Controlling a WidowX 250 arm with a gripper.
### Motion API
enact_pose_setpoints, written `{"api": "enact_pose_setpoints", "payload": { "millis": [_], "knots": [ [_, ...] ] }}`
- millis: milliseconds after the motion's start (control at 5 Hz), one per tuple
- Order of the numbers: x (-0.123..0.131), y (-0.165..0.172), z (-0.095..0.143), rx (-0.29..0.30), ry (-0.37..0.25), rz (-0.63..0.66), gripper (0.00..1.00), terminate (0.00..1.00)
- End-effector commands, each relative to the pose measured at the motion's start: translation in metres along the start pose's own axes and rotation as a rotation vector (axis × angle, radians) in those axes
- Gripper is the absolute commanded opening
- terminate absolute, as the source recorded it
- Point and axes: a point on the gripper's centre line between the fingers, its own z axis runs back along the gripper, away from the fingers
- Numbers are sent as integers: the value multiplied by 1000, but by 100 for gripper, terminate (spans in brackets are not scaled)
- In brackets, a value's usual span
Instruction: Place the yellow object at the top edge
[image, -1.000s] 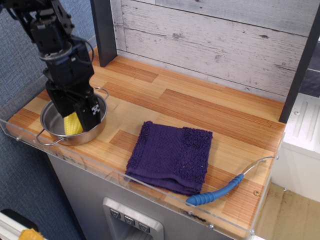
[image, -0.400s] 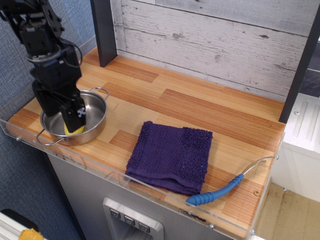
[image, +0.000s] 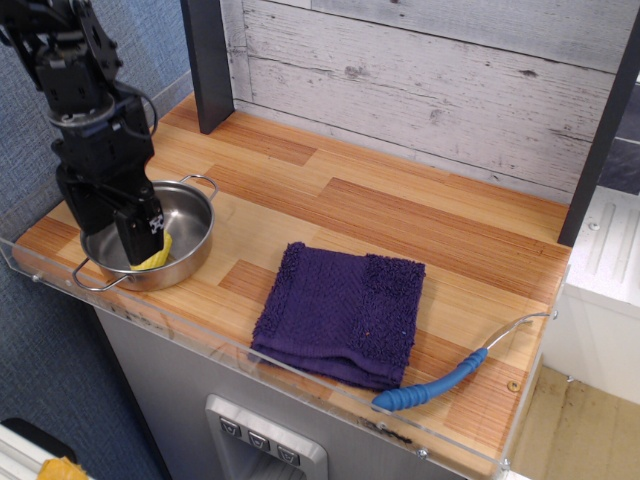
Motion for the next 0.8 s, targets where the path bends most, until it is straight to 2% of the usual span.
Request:
{"api": "enact_pose_setpoints", "payload": {
  "millis": [0, 200, 400, 600],
  "knots": [
    [4, -6, -7, 109, 30, 104, 100, 0],
    [0, -9, -10, 130, 48, 179, 100, 0],
    [-2, -13, -12, 131, 47, 187, 100, 0],
    [-4, -17, -14, 121, 42, 174, 0, 0]
  ]
}}
